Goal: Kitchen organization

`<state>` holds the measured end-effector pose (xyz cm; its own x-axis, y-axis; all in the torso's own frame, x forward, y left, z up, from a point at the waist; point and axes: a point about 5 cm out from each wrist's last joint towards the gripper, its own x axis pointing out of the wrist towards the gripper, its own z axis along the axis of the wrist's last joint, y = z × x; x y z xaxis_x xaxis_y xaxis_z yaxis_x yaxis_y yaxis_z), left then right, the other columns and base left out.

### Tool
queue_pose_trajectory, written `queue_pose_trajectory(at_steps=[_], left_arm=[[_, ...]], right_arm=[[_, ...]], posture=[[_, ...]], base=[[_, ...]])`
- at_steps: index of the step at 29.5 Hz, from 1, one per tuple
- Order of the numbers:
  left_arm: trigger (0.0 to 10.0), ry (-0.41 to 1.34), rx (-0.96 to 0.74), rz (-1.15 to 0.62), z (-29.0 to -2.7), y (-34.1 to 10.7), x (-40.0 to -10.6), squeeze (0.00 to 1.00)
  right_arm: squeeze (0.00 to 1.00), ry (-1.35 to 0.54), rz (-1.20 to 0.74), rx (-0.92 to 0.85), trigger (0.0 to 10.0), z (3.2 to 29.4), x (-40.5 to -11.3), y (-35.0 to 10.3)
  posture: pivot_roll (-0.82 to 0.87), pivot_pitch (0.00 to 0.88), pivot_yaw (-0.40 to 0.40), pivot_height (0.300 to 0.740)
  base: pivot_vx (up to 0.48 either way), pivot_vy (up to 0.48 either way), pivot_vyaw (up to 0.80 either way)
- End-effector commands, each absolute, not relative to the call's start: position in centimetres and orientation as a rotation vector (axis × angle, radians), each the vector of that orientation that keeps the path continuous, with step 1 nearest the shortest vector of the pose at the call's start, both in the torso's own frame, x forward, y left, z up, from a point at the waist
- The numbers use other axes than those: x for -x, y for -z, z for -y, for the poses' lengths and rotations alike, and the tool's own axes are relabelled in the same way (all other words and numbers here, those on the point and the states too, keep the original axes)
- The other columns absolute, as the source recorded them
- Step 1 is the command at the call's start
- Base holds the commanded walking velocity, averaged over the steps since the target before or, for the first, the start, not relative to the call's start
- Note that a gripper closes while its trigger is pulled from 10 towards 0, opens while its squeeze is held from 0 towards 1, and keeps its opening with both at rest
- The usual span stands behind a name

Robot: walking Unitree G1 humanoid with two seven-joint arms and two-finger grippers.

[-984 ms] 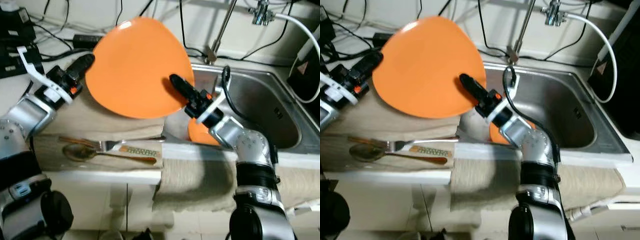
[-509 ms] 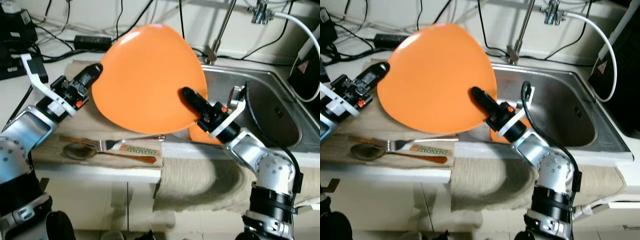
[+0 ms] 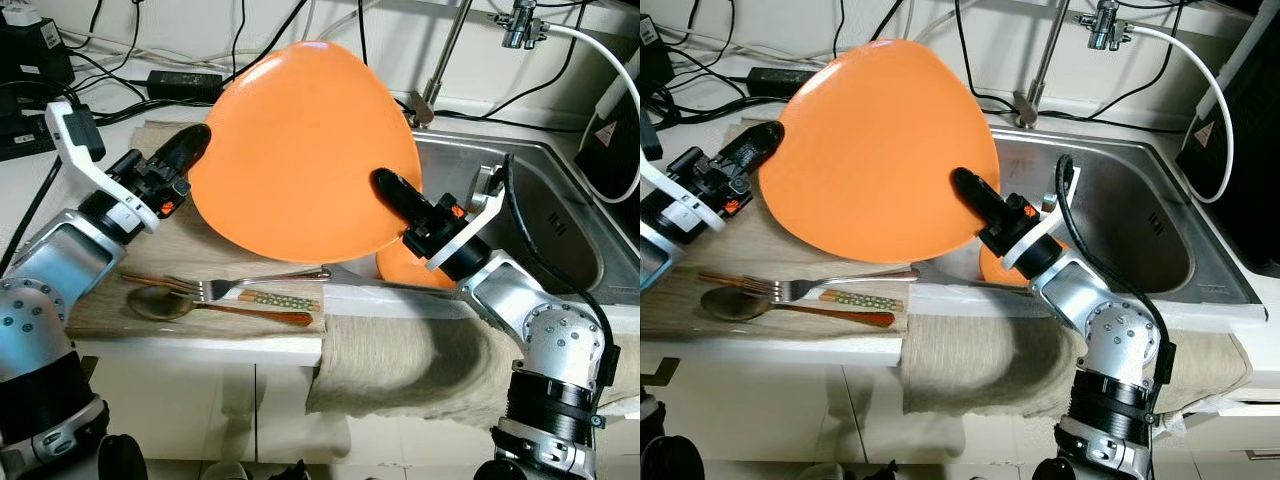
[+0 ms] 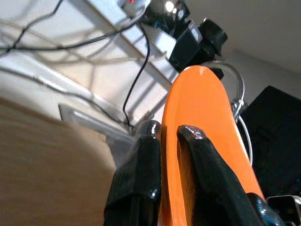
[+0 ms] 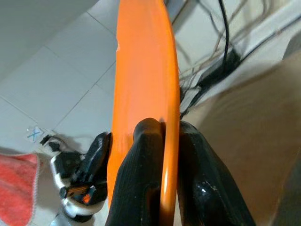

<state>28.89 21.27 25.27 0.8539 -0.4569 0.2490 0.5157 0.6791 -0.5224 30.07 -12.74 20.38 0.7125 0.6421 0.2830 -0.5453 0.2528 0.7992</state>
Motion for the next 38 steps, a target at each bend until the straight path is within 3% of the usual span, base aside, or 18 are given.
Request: queue_pose_trajectory(at_steps=[1, 2, 12, 15, 19, 32, 33, 34, 35, 36, 38], left_arm=[[10.0, 0.562, 0.572, 0.178, -21.3, -26.7, -28.5, 1.0], [10.0, 0.582, 0.56, 0.193, -21.2, -26.8, -28.2, 0.0], [10.0, 0.618, 0.474, 0.19, -20.0, -26.6, -28.1, 0.0], [10.0, 0.714, 0.135, 0.073, -17.9, -25.2, -27.5, 0.0], [10.0, 0.734, -0.118, 0.03, -16.0, -24.3, -27.6, 0.0], [10.0, 0.922, -0.135, -0.006, -12.3, -23.2, -26.6, 0.0], [10.0, 0.924, -0.137, -0.007, -12.1, -23.3, -26.6, 0.0], [10.0, 0.924, -0.137, -0.007, -12.1, -23.3, -26.6, 0.0], [10.0, 0.926, -0.15, -0.014, -11.9, -23.3, -26.7, 0.0], [10.0, 0.922, -0.166, -0.028, -11.7, -23.2, -26.8, 0.0], [10.0, 0.919, -0.17, -0.033, -11.7, -23.2, -26.9, 0.0]], right_arm=[[0.0, -0.711, -0.041, -1.031, 0.0, 14.9, -30.5, -20.8], [0.0, -0.698, -0.025, -1.022, 0.0, 15.5, -30.6, -21.1], [0.0, -0.569, 0.021, -0.958, 0.0, 18.5, -31.9, -21.8], [0.0, -0.328, 0.003, -0.791, 0.0, 21.6, -33.4, -21.5], [0.0, -0.175, -0.044, -0.689, 0.0, 24.1, -34.5, -20.9], [0.0, -0.068, -0.371, -0.545, 0.0, 23.8, -36.6, -14.7], [0.0, -0.077, -0.386, -0.55, 1.2, 23.4, -36.7, -14.3], [0.0, -0.077, -0.386, -0.55, 1.2, 23.4, -36.7, -14.3], [0.0, -0.106, -0.4, -0.553, 4.4, 22.8, -36.9, -13.9], [0.0, -0.133, -0.419, -0.56, 8.9, 22.0, -37.2, -13.5], [0.0, -0.136, -0.424, -0.564, 8.9, 21.8, -37.3, -13.3]], posture=[[-0.04, 0.0, -0.096, 0.74], [-0.04, 0.0, -0.095, 0.74], [-0.04, 0.0, -0.089, 0.74], [-0.05, 0.0, -0.086, 0.74], [-0.05, 0.0, -0.082, 0.74], [-0.05, 0.0, -0.078, 0.74], [-0.05, 0.0, -0.076, 0.74], [-0.05, 0.0, -0.076, 0.74], [-0.05, 0.0, -0.075, 0.74], [-0.05, 0.0, -0.068, 0.74], [-0.05, 0.0, -0.068, 0.74]], base=[[0.0, 0.0, 0.0], [0.0, 0.0, 0.0], [0.0, 0.0, 0.0], [0.0, 0.0, 0.0], [0.0, 0.0, 0.0], [0.0, 0.0, 0.0], [0.0, 0.0, 0.0], [0.0, 0.0, 0.0], [0.0, 0.0, 0.0], [0.0, 0.0, 0.0], [0.0, 0.0, 0.0]])
